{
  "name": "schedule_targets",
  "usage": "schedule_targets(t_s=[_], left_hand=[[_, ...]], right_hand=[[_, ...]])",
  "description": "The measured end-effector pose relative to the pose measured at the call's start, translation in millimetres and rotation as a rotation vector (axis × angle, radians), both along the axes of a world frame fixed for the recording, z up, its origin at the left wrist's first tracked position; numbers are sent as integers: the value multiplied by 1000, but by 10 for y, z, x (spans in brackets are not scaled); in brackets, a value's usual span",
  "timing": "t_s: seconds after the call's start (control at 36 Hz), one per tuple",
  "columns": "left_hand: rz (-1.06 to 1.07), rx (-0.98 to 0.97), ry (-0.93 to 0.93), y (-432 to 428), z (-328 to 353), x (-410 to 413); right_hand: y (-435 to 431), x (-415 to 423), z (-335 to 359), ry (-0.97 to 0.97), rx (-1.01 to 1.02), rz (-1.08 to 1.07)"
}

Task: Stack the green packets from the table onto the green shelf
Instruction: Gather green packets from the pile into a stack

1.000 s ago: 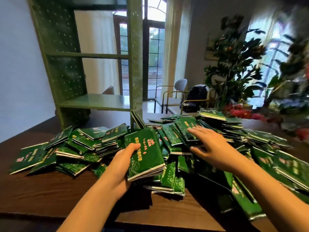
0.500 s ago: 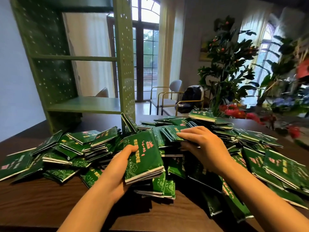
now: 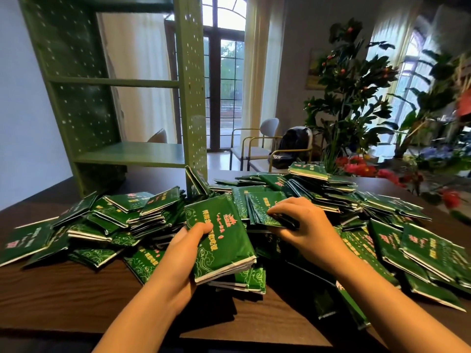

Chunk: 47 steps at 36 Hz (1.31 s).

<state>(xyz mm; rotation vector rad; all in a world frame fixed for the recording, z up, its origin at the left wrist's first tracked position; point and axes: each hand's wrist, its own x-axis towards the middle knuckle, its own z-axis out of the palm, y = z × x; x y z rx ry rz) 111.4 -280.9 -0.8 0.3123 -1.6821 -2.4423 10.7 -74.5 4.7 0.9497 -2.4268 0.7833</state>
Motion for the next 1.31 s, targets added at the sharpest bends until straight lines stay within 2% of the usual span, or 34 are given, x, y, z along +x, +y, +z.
schedule_targets(t_s=[0.03, 0.22, 0.36, 0.44, 0.56, 0.72, 0.83, 0.97, 1.11, 1.25, 1.31], left_hand=[[-10, 51, -15, 15, 5, 11], [36, 25, -117, -49, -41, -32], [26, -48, -56, 18, -18, -14], [0, -98, -42, 66, 3, -35], [-15, -95, -30, 79, 42, -58], [12, -118, -40, 103, 71, -99], [34, -102, -28, 129, 43, -162], [71, -8, -40, 179, 75, -148], [-2, 37, 28, 204, 52, -126], [-15, 72, -23, 191, 48, -112], [1, 102, -51, 171, 43, -112]], right_hand=[[6, 1, 5, -13, 12, 14], [87, 26, 82, -42, 33, 53], [81, 37, 45, 94, -221, 18], [56, 34, 47, 105, -400, -19], [25, 86, 90, 135, -468, -8], [-154, 284, 93, 369, -334, 154], [-270, 377, 29, 426, -181, 205], [-340, 424, -37, 435, -54, 226], [-397, 459, -40, 428, -14, 242], [-407, 446, -39, 354, 68, 313], [-390, 455, -5, 237, 80, 356]])
